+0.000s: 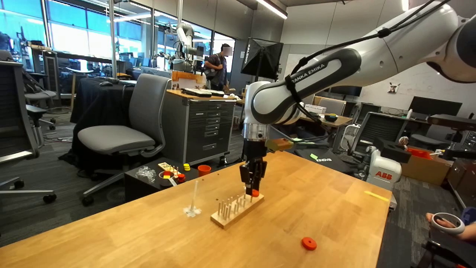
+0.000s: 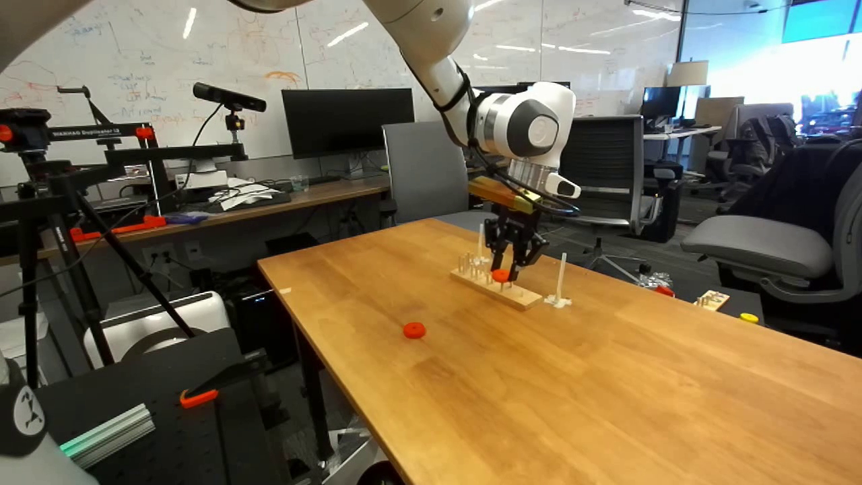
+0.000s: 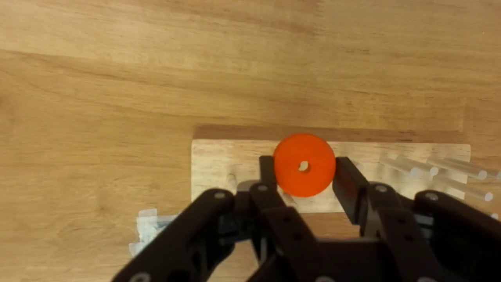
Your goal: Put the orange ring on the right on the rack
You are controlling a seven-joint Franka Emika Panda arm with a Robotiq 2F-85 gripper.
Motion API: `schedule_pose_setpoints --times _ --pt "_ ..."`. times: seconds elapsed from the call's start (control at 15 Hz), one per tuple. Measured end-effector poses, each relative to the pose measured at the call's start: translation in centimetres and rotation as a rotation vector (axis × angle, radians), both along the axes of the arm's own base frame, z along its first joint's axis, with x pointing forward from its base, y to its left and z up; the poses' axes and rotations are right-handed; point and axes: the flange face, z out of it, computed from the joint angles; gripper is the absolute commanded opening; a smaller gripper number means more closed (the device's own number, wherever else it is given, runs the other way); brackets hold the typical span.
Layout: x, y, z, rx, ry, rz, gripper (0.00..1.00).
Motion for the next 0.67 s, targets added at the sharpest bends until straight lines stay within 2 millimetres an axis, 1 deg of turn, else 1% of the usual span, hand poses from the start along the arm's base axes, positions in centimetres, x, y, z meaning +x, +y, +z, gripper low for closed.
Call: schedule_pose_setpoints --times 0.47,0.67 --pt "0.7 0.0 -1.1 -0.001 0.019 -0.010 0.17" --pt "1.0 -0.1 -1.3 -0.002 0.027 -0.014 0.17"
